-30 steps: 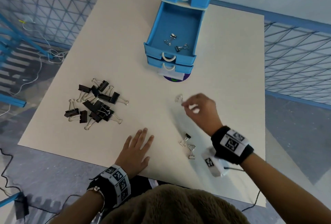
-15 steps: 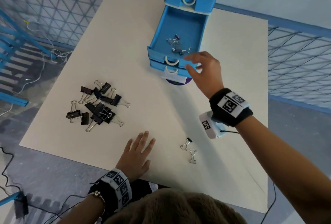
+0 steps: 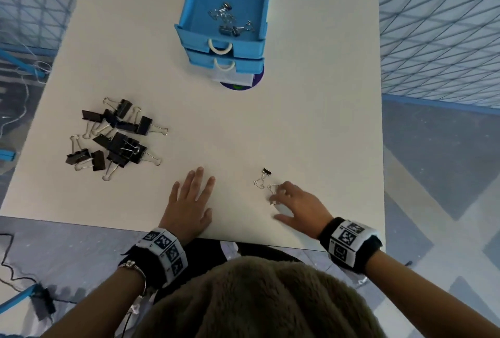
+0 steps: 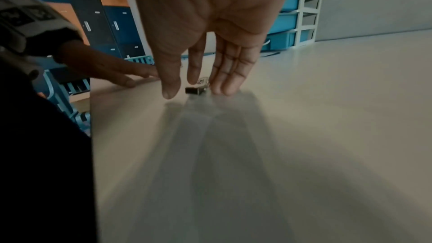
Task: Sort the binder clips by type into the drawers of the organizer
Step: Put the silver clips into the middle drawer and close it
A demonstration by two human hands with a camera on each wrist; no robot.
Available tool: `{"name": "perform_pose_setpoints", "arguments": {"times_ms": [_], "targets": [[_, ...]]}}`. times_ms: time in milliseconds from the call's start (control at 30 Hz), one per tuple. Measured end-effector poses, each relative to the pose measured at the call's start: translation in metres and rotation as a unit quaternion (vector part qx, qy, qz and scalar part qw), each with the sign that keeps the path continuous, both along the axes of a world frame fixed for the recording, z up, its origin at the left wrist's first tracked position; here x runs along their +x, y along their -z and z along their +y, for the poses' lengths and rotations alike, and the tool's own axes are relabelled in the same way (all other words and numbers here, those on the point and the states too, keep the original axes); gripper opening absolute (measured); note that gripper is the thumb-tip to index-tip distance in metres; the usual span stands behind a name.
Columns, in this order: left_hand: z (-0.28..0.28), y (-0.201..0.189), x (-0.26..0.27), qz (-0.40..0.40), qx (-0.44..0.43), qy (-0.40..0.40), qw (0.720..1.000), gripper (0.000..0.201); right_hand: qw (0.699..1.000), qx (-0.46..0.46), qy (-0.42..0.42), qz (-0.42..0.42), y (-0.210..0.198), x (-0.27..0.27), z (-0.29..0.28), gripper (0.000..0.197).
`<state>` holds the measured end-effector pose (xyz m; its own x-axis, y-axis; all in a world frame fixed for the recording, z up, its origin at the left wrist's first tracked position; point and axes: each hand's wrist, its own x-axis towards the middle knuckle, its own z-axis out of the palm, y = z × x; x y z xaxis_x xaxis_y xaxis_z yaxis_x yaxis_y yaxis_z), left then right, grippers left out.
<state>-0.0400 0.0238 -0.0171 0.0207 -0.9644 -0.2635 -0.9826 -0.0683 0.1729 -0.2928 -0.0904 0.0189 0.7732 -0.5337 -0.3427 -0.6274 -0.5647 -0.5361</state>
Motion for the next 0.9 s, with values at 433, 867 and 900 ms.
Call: {"name": "perform_pose_setpoints", "arguments": {"times_ms": [433, 867, 900], "targets": [[0.001, -0.002, -0.002, 0.014, 0.017, -0.014, 1.000, 0.065, 0.987, -0.067, 0.136, -0.051, 0.001, 0.013, -0.007, 0.015], [0.000, -0.004, -0.003, 0.028, 0.028, -0.024, 0.999, 0.065, 0.978, -0.002, 0.210, -0.018, 0.006, 0.031, -0.026, 0.025], [0.000, -0.004, -0.003, 0.030, 0.029, -0.024, 0.999, 0.065, 0.977, -0.002, 0.212, -0.015, 0.006, 0.032, -0.027, 0.021]]}}
